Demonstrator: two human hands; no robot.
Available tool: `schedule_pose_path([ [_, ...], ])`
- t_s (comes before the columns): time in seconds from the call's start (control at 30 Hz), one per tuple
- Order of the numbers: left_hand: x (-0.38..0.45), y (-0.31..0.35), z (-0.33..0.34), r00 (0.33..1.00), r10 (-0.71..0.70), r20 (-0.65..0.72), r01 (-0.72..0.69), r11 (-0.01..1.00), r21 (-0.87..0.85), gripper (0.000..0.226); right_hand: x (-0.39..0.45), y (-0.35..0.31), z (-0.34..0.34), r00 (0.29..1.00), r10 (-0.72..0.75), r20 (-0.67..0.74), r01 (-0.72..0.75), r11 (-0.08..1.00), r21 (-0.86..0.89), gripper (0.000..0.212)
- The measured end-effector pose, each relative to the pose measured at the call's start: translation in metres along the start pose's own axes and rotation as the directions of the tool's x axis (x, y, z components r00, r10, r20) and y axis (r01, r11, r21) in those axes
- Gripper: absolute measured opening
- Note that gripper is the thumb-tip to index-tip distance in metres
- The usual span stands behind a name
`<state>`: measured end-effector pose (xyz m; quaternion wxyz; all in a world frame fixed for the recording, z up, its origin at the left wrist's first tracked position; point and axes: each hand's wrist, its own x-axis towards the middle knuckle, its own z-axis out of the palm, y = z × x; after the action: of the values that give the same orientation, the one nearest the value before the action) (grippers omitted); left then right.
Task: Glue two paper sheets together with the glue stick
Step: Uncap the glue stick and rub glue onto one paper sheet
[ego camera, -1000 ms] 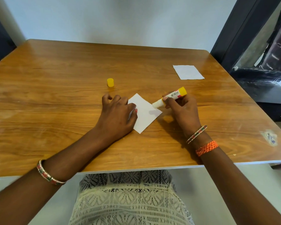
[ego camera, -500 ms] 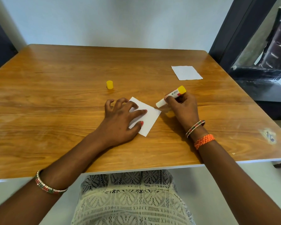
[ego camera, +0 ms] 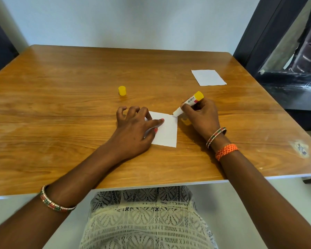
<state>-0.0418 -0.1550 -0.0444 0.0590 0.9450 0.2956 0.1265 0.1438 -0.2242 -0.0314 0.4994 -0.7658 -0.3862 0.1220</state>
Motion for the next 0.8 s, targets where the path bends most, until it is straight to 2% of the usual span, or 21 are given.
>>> schedule_pose_path([
  [0.2, 0.000, 0.001, -0.001, 1.000, 0.000, -0.008, 0.000, 1.000, -0.008, 0.049, -0.001, 0.001, -0.001, 1.000, 0.002, 0.010, -0.001, 0.999, -0.047, 0.013],
  [0.5, -0.001, 0.001, -0.002, 1.000, 0.006, -0.016, -0.006, 1.000, -0.004, 0.047, -0.017, -0.001, -0.007, 0.998, -0.026, 0.055, 0.028, 0.999, -0.029, 0.023],
  [0.8, -0.001, 0.003, -0.003, 1.000, 0.015, -0.016, -0.014, 1.000, 0.022, 0.048, -0.028, 0.000, -0.011, 0.995, -0.065, 0.073, 0.068, 0.997, -0.033, 0.021],
])
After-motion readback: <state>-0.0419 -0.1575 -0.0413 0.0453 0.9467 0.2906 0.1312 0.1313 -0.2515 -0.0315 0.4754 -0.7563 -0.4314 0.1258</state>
